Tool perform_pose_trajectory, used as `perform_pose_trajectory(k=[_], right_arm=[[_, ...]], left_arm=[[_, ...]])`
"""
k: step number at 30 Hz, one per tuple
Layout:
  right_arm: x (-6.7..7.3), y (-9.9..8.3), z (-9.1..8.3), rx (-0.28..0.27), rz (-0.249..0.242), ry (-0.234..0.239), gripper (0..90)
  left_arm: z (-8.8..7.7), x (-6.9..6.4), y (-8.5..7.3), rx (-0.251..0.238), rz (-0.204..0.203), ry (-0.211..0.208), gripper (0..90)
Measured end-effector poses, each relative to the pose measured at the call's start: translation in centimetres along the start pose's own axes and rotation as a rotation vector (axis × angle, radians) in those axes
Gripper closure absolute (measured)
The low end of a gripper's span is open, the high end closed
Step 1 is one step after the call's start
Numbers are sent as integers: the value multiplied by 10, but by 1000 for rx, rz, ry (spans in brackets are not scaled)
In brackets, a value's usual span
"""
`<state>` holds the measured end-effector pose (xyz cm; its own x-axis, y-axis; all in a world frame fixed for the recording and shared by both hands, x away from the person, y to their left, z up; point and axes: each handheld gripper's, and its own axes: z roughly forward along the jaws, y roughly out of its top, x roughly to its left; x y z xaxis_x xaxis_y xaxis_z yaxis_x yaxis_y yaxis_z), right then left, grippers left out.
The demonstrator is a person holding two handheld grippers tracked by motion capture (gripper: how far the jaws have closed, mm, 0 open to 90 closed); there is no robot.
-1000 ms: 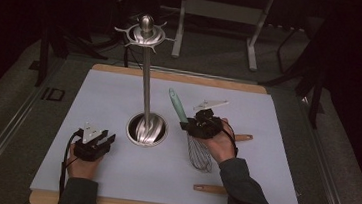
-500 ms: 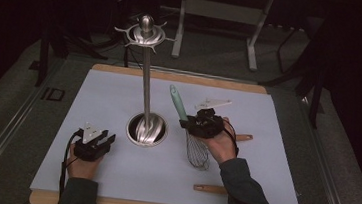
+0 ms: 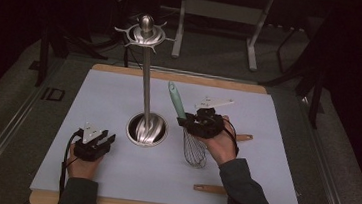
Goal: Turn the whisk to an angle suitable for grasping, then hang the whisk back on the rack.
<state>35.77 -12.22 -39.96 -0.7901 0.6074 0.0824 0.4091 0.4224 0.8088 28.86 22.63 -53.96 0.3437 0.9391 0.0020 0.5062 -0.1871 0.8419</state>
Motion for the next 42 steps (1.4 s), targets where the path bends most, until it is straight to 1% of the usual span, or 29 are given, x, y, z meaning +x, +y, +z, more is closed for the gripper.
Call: perform_pose_trajectory(k=[23,32,42], right_arm=[[6,17,-15,-65,-10,14,695],[9,23,-20,-82,-20,21,695],[13,29,-26,-112,-33,36,695]], left_arm=[[0,0,0,4,3,1,643],[0,0,0,2,8,1,648],[0,0,0,2,8,2,648]])
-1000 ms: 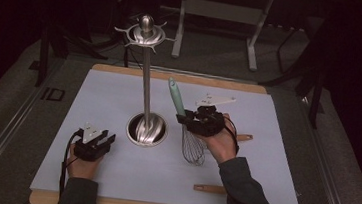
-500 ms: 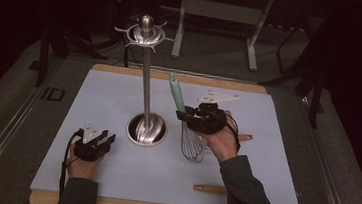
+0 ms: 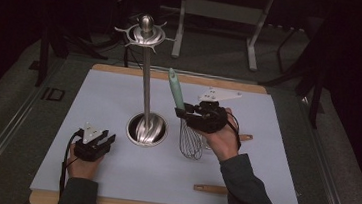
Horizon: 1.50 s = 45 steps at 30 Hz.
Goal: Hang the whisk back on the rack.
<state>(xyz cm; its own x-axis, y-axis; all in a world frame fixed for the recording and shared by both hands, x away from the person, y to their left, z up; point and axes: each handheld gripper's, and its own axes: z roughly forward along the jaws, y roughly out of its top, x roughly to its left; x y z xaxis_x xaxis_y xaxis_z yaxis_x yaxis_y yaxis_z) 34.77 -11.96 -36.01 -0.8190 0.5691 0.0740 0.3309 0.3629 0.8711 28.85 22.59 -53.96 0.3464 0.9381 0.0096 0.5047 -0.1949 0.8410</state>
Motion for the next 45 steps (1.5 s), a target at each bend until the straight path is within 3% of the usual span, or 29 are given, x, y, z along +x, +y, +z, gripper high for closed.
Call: perform_pose_trajectory(k=[45], right_arm=[[13,27,-22,-114,-55,51,694]], left_arm=[[0,0,0,3,-2,-2,640]])
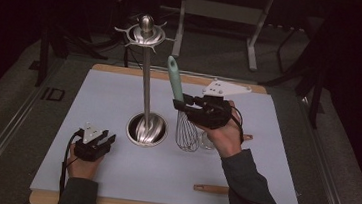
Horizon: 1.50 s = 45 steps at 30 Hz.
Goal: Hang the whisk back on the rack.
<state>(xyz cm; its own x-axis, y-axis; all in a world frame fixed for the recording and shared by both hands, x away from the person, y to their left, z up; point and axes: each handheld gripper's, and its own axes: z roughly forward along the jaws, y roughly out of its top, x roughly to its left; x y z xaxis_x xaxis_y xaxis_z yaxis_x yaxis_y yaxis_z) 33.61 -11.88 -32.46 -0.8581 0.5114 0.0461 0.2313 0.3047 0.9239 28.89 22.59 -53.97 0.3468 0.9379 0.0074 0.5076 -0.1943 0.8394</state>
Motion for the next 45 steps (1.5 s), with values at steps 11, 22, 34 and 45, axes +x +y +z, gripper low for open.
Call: perform_pose_trajectory(k=[11,22,34,45], right_arm=[[2,12,-4,-19,-16,10,695],[8,22,-6,-52,-31,33,694],[21,27,-2,-66,-58,64,694],[22,31,10,-56,-64,68,694]], left_arm=[[0,0,0,2,1,-1,638],[0,0,0,3,-2,1,636],[0,0,0,4,-1,4,634],[0,0,0,3,-5,3,634]])
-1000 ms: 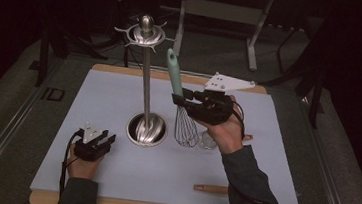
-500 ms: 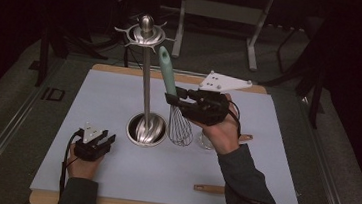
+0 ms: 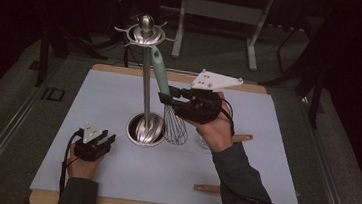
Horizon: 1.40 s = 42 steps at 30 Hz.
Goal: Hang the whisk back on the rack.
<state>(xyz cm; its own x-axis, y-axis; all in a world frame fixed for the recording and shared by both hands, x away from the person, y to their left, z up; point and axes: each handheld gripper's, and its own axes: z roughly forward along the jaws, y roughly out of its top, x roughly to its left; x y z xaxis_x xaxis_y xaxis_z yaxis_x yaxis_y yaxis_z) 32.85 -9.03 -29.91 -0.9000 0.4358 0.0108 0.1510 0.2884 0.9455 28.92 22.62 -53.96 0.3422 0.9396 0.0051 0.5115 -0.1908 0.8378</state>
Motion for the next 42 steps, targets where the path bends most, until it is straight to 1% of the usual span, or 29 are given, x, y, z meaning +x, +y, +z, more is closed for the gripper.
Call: perform_pose_trajectory(k=[3,13,20,24,28,34,42], right_arm=[[-1,1,2,2,-3,-1,695],[-7,0,9,9,16,-9,694],[-12,-1,18,21,29,-7,694],[-14,0,27,36,8,-2,694],[-18,3,35,56,-11,-11,693],[-18,6,42,68,-10,-9,692],[-17,7,44,71,-15,-16,682]], left_arm=[[0,0,0,1,-3,2,633],[0,0,0,0,-4,2,633],[0,0,0,1,-3,1,633],[0,0,0,2,-4,0,633],[0,0,0,2,-5,0,633],[0,0,0,2,-5,0,633],[0,0,0,2,-7,1,633]])
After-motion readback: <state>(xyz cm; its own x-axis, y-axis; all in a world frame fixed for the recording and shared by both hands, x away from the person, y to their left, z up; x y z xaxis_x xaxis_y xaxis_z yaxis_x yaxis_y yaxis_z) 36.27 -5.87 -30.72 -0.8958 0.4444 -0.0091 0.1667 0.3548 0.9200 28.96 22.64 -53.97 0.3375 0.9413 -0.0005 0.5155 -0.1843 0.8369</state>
